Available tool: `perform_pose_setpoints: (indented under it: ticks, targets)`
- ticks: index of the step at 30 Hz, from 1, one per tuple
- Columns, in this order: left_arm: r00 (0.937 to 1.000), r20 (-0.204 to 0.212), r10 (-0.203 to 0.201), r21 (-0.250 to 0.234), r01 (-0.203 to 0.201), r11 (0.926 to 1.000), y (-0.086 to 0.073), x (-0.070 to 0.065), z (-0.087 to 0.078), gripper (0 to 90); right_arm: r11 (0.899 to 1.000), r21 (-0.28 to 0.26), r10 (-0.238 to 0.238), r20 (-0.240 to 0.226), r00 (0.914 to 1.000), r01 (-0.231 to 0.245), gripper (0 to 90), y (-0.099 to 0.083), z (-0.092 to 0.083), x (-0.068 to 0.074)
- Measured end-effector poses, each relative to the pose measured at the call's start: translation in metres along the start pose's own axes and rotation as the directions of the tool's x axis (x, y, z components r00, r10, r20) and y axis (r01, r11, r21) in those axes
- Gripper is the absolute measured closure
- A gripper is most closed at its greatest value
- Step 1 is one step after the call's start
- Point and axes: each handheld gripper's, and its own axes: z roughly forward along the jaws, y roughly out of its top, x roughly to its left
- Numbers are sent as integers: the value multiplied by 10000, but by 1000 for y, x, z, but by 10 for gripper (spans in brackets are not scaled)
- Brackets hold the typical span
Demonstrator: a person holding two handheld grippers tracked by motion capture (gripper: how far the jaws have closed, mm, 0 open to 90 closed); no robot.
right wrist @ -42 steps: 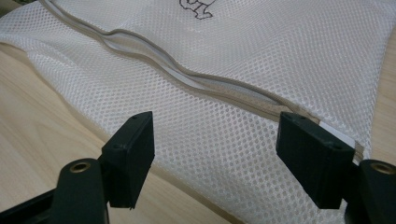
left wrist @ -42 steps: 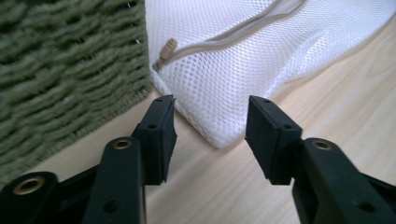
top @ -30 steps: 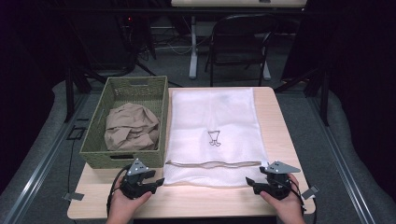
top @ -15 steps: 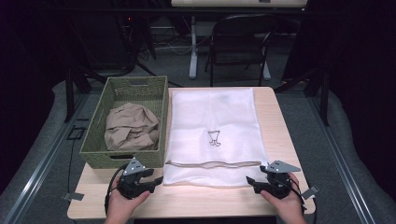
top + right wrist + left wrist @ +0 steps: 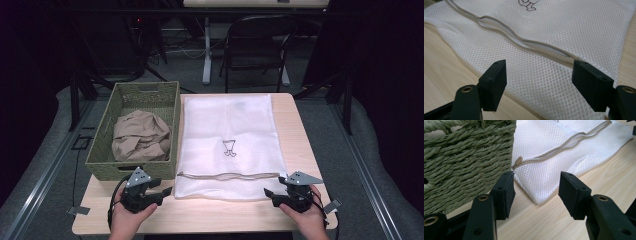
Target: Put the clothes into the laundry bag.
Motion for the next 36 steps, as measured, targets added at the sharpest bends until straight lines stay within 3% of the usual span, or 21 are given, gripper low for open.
perform_pose_setpoints:
  ticks: [6, 16, 20, 26, 32, 36]
  targets:
    - [10000, -88, -15, -35, 15, 10000, 2, -1, -7, 457, 10000, -1, -20, -49, 10000, 20, 280, 0, 0, 0]
    - [9988, -433, -244, -324, 230, 9992, 10, 0, -23, 369, 10000, 23, 73, -66, 10000, -72, 283, 0, -1, 0]
    - [9965, -632, -555, -244, 541, 9982, 19, 6, -30, 384, 9998, 111, -159, -103, 9998, 160, 284, 1, 1, 4]
    - [9942, -983, -424, -377, 389, 9985, 39, 14, -43, 399, 9998, 99, -186, -149, 9997, 187, 284, 1, 0, 4]
    - [9931, -980, -647, -664, 583, 9961, 51, 27, -46, 390, 10000, 2, -24, -178, 9998, 24, 286, 0, -1, 1]
    - [9915, -1025, -800, -610, 740, 9954, 57, 34, -46, 394, 10000, 19, -65, -170, 9998, 65, 286, 0, -2, 0]
